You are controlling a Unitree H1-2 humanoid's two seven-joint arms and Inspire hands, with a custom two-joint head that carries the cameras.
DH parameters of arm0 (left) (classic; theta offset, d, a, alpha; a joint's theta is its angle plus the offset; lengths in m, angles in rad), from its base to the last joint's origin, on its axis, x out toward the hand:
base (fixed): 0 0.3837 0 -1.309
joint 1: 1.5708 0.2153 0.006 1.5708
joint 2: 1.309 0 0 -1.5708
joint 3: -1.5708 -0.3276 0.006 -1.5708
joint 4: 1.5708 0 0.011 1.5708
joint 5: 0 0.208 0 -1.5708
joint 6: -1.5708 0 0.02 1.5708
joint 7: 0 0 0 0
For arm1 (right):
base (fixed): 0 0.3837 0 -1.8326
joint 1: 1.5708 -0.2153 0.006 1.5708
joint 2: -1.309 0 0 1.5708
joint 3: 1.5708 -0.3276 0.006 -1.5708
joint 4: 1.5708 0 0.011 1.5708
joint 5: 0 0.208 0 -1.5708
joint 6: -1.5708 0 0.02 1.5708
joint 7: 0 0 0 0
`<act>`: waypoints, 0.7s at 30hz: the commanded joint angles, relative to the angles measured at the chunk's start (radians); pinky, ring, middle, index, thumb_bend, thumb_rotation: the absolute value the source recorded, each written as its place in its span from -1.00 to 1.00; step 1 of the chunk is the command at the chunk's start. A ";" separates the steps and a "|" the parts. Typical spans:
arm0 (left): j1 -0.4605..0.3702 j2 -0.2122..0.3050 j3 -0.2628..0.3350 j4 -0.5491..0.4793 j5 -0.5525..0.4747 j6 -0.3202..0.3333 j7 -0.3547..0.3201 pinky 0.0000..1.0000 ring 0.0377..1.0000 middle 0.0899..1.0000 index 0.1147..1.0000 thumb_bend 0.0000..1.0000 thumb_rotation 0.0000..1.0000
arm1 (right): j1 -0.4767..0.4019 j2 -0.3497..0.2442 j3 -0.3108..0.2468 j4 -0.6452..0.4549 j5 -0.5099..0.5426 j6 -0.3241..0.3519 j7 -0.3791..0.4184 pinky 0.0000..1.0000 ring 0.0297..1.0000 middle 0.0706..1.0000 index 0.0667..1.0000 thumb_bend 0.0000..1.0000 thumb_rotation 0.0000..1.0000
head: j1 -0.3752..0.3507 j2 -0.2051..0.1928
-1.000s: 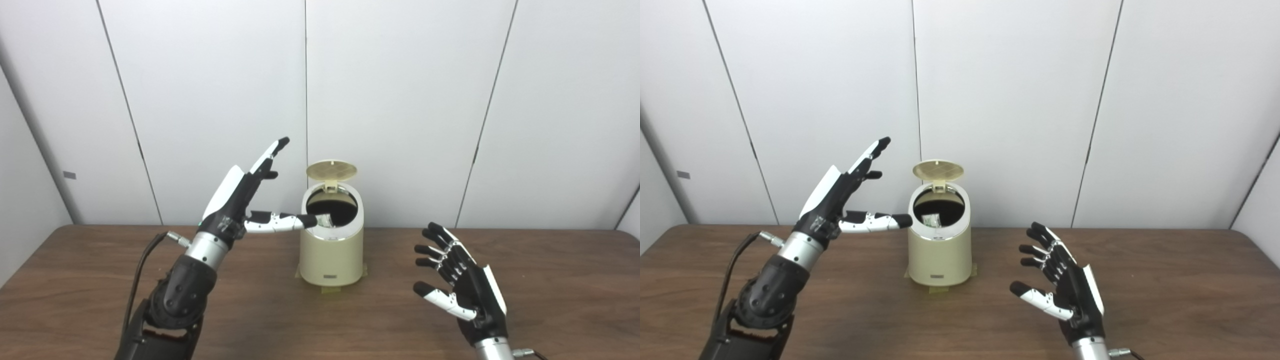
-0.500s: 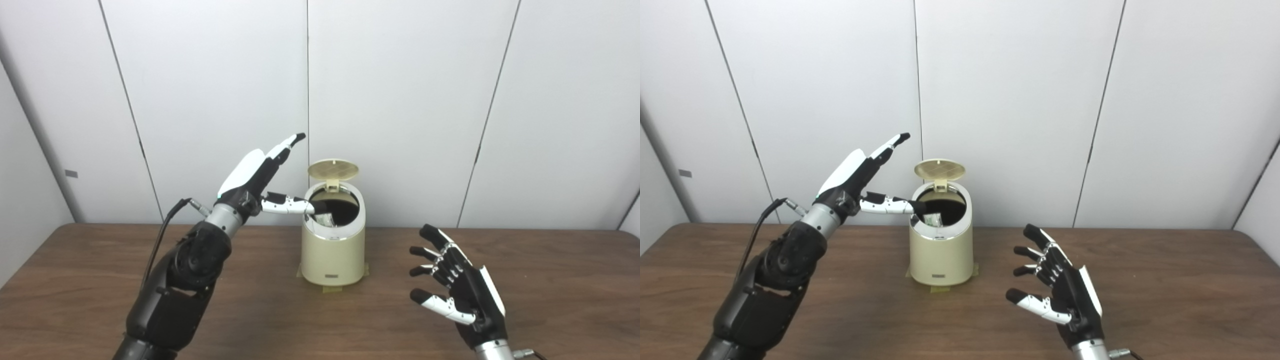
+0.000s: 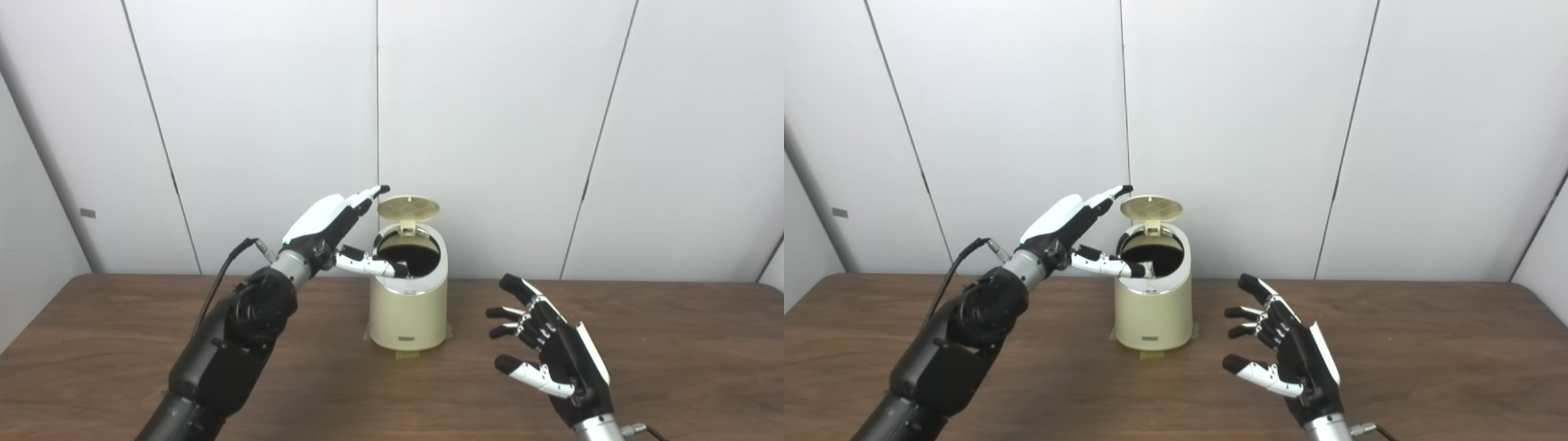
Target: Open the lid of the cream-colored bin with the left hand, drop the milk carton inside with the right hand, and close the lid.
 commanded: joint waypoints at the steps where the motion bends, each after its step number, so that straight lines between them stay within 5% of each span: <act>1: -0.072 0.003 0.000 -0.008 -0.006 -0.039 0.004 1.00 1.00 1.00 1.00 1.00 -0.08 | -0.025 0.004 0.001 -0.042 -0.016 -0.007 -0.011 0.10 0.39 0.76 0.68 0.63 -0.20 | -0.002 0.001; 12: -0.075 -0.009 -0.012 0.000 -0.024 -0.088 -0.020 1.00 1.00 1.00 1.00 1.00 -0.05 | -0.021 0.023 0.005 -0.068 -0.024 0.020 -0.017 0.07 0.39 0.77 0.70 0.60 -0.21 | -0.018 0.010; 21: -0.059 0.015 -0.016 -0.100 -0.013 -0.059 -0.082 1.00 1.00 1.00 1.00 1.00 -0.09 | -0.024 0.028 0.008 -0.078 -0.006 0.044 -0.008 0.11 0.41 0.79 0.69 0.60 -0.31 | -0.021 0.018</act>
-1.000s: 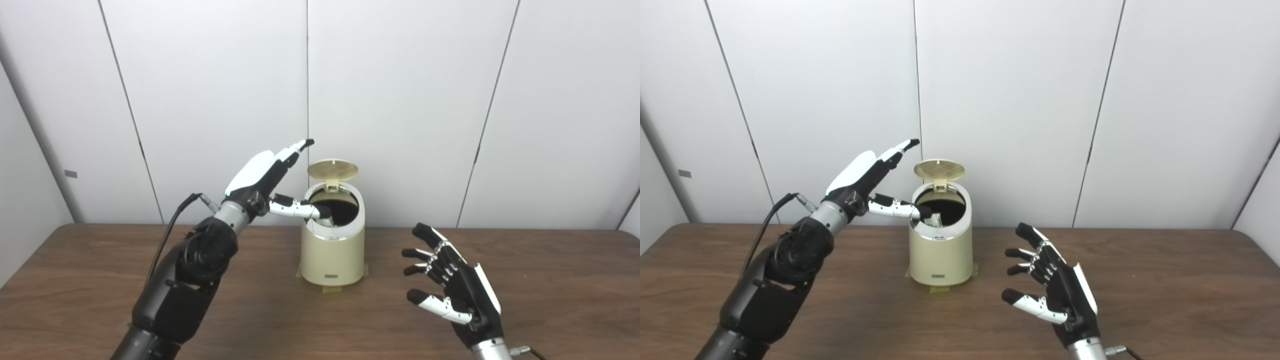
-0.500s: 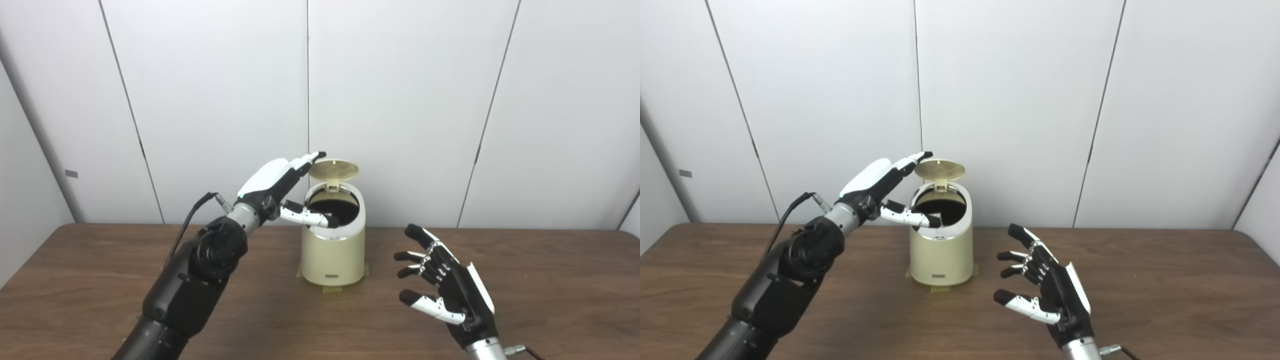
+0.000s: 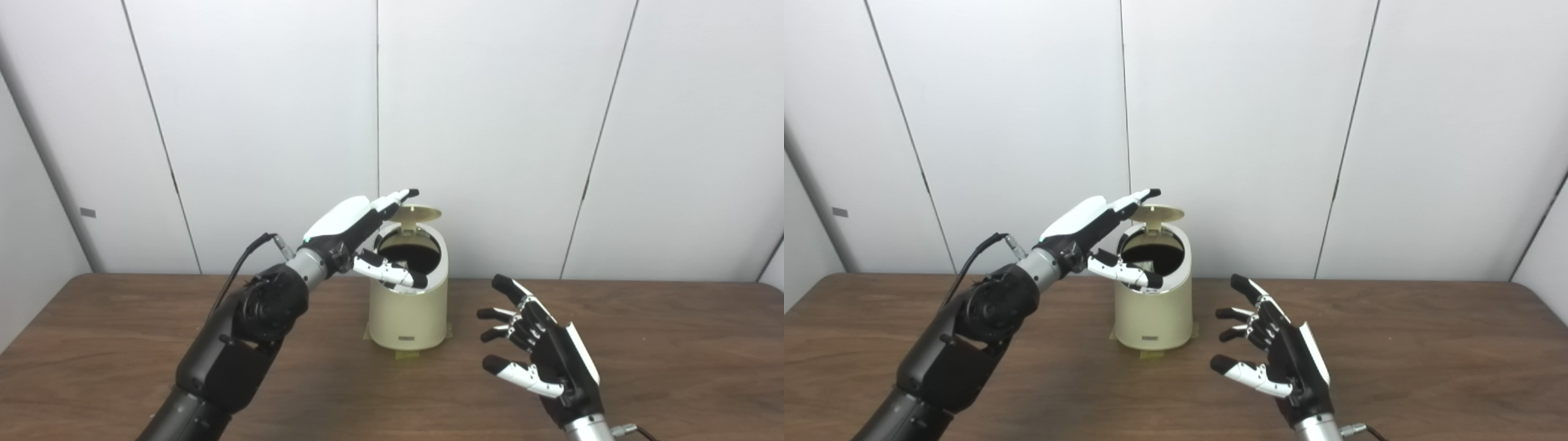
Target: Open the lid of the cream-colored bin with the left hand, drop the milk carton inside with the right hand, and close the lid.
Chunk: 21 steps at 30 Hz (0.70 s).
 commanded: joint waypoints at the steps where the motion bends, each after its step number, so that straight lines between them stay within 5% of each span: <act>1: -0.050 0.026 0.003 -0.049 0.014 -0.003 -0.007 1.00 1.00 1.00 1.00 1.00 -0.10 | -0.032 0.003 0.001 -0.045 0.014 -0.009 0.004 0.11 0.41 0.78 0.69 0.61 -0.32 | 0.000 0.001; 13: -0.039 0.111 -0.079 -0.147 0.189 -0.021 -0.071 1.00 1.00 0.94 0.94 1.00 -0.09 | -0.033 0.014 0.001 -0.064 -0.010 0.008 -0.011 0.13 0.40 0.75 0.68 0.63 -0.32 | -0.006 0.014; 21: -0.023 0.122 -0.082 -0.177 0.241 0.005 -0.113 1.00 1.00 0.91 0.88 1.00 -0.13 | -0.033 0.019 0.000 -0.075 -0.027 0.026 -0.024 0.12 0.39 0.72 0.67 0.63 -0.29 | -0.007 0.021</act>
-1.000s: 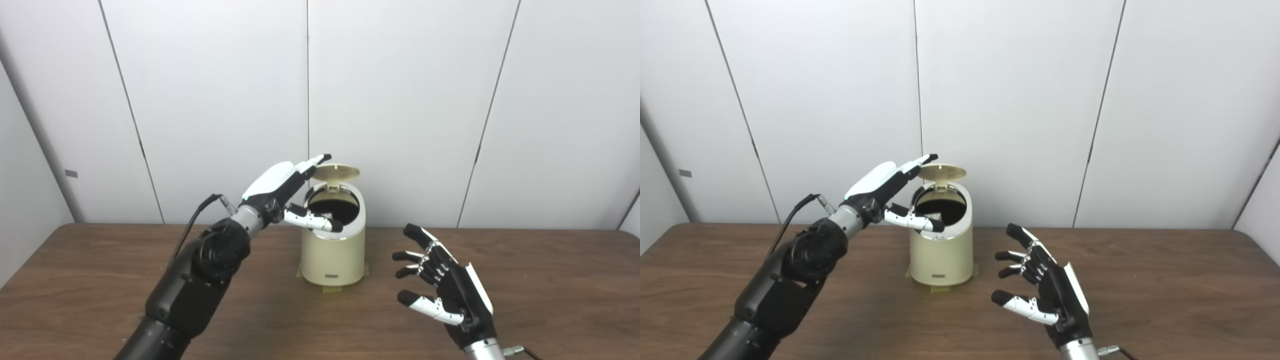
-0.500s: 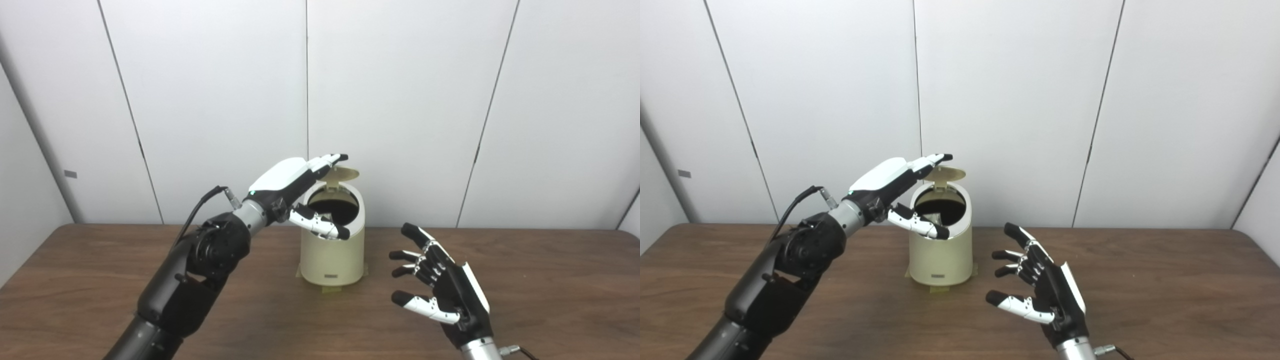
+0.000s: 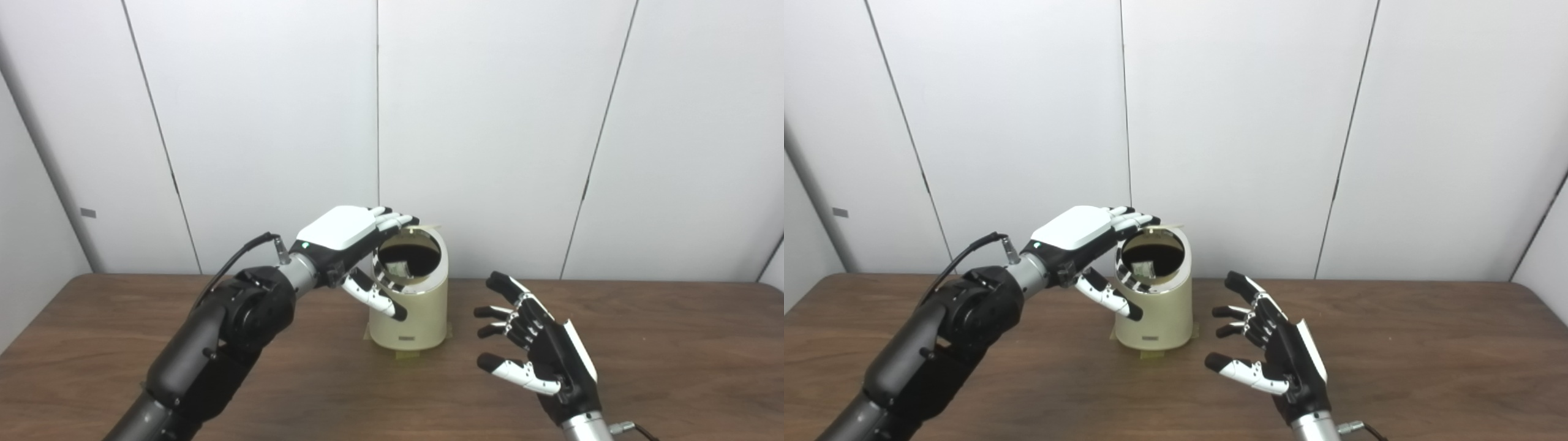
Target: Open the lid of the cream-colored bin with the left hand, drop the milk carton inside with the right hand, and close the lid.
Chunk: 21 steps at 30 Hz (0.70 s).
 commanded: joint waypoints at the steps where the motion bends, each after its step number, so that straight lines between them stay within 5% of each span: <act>1: -0.044 0.018 0.016 -0.024 0.008 0.003 -0.001 1.00 1.00 0.90 0.87 1.00 -0.13 | -0.033 0.008 -0.002 -0.045 -0.014 -0.007 -0.019 0.12 0.38 0.72 0.67 0.63 -0.27 | 0.000 0.001; 21: 0.013 0.029 0.003 -0.097 0.015 -0.038 -0.038 1.00 1.00 0.79 0.77 1.00 0.00 | -0.033 0.026 0.002 -0.061 -0.010 0.008 -0.035 0.12 0.38 0.68 0.64 0.66 -0.24 | -0.018 0.025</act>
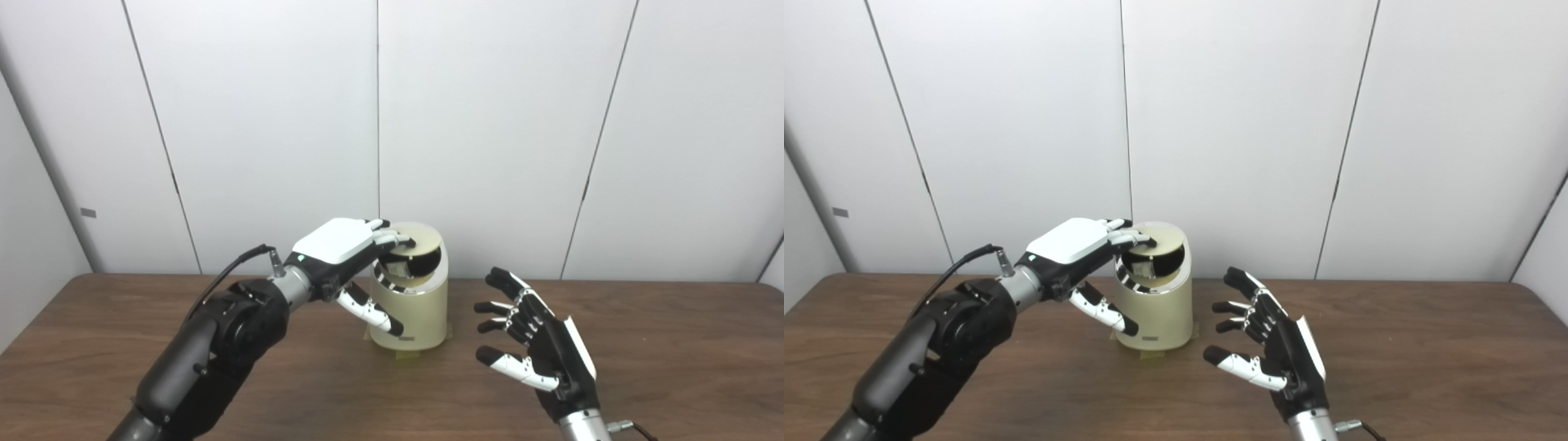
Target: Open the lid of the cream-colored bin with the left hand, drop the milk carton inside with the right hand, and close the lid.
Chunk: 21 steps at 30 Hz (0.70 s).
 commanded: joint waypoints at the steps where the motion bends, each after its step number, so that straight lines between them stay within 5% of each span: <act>1: -0.036 0.015 -0.001 -0.039 0.009 -0.032 -0.001 1.00 1.00 0.76 0.75 1.00 0.00 | -0.033 0.007 0.000 -0.035 0.009 -0.009 -0.003 0.11 0.38 0.68 0.64 0.67 -0.23 | 0.000 0.002; 12: -0.002 0.001 -0.047 -0.048 0.045 -0.062 -0.035 1.00 0.99 0.66 0.65 1.00 -0.08 | -0.036 0.006 -0.001 -0.045 -0.015 -0.006 -0.012 0.10 0.35 0.66 0.64 0.69 -0.18 | -0.005 0.014; 21: -0.005 0.007 -0.180 -0.029 0.344 -0.014 -0.115 1.00 1.00 0.75 0.71 1.00 0.04 | -0.035 0.016 -0.001 -0.067 -0.036 0.013 -0.029 0.07 0.32 0.64 0.62 0.73 -0.13 | -0.012 0.020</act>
